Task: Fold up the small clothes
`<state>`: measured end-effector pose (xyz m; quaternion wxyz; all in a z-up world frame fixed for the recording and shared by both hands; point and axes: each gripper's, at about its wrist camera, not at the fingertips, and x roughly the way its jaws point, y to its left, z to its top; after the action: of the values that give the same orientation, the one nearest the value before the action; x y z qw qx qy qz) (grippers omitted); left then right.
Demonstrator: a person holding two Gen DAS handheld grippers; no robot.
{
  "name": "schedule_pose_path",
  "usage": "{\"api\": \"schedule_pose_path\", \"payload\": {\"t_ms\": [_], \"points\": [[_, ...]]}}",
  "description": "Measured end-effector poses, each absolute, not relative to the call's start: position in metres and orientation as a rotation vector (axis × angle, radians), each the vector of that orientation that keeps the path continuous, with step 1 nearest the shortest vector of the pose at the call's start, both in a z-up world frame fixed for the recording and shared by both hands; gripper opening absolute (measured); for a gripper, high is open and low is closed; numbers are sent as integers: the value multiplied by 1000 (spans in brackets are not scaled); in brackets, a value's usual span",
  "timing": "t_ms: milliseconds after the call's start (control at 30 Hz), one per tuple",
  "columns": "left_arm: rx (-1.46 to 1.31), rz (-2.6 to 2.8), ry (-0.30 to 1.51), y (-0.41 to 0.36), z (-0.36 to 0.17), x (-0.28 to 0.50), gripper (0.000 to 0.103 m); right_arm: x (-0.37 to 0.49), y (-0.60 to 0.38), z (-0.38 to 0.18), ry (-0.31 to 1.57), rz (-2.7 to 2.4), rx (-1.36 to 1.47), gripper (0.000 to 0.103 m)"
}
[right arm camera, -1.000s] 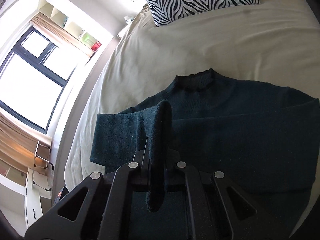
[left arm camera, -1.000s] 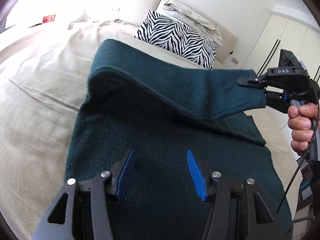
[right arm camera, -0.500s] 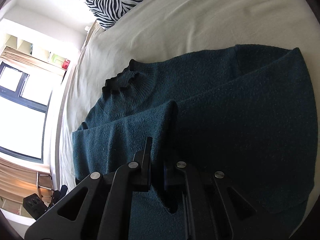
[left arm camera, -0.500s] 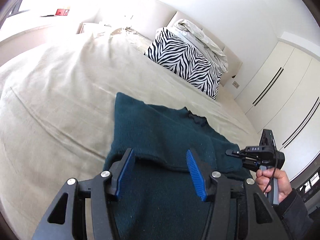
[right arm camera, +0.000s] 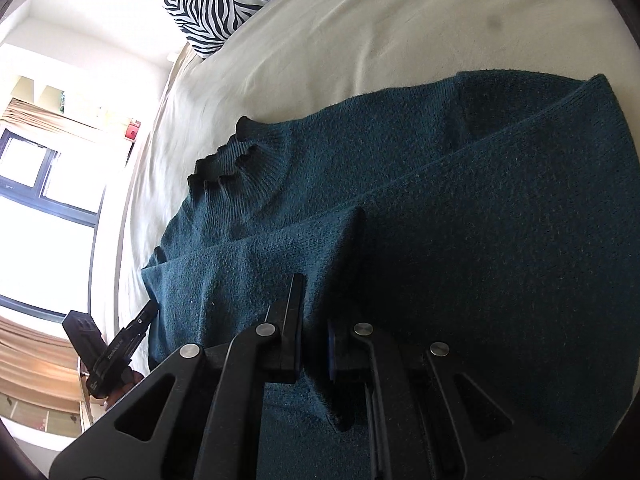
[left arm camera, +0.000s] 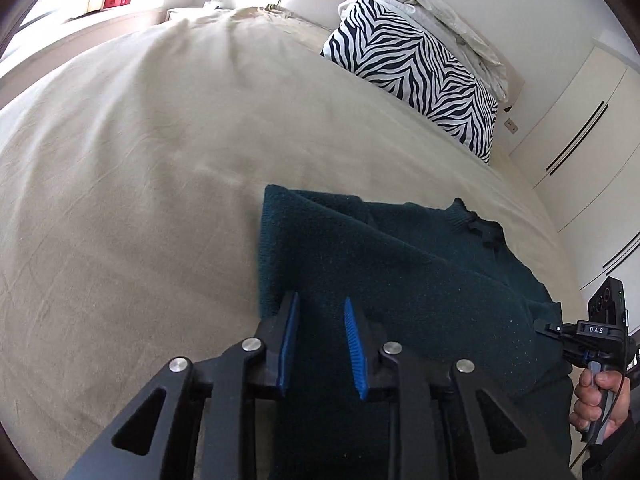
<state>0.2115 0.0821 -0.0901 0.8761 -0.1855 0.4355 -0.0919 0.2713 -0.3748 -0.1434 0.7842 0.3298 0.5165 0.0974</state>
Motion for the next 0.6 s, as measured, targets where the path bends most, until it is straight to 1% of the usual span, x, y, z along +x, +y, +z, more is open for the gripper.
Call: {"api": "schedule_pose_path", "payload": {"t_ms": [67, 133, 200, 233, 267, 367, 433, 467, 500, 567, 600], "points": [[-394, -202, 909, 85, -85, 206, 25, 270, -381, -144, 1119, 219, 742, 8], [-398, -203, 898, 91, -74, 203, 25, 265, -386, -135, 1114, 177, 721, 11], [-410, -200, 852, 98, -59, 203, 31, 258, -391, -120, 1073, 136, 701, 12], [-411, -199, 836, 99, -53, 206, 37, 255, -393, -112, 1042, 134, 704, 12], [-407, -200, 832, 99, -49, 213, 39, 252, -394, -106, 1015, 140, 713, 12], [-396, -213, 849, 93, -51, 238, 39, 253, -385, -94, 960, 233, 770, 12], [-404, -219, 929, 90, -73, 257, 39, 258, -371, -98, 968, 303, 789, 12], [-416, -214, 952, 90, -86, 262, 35, 262, -365, -105, 990, 311, 781, 12], [-412, -212, 927, 90, -90, 260, 34, 266, -359, -115, 1023, 300, 771, 12], [-383, -207, 912, 87, -83, 253, 34, 270, -358, -142, 1097, 264, 772, 12], [-370, -201, 904, 86, -76, 247, 34, 264, -361, -147, 1064, 279, 812, 12]]}}
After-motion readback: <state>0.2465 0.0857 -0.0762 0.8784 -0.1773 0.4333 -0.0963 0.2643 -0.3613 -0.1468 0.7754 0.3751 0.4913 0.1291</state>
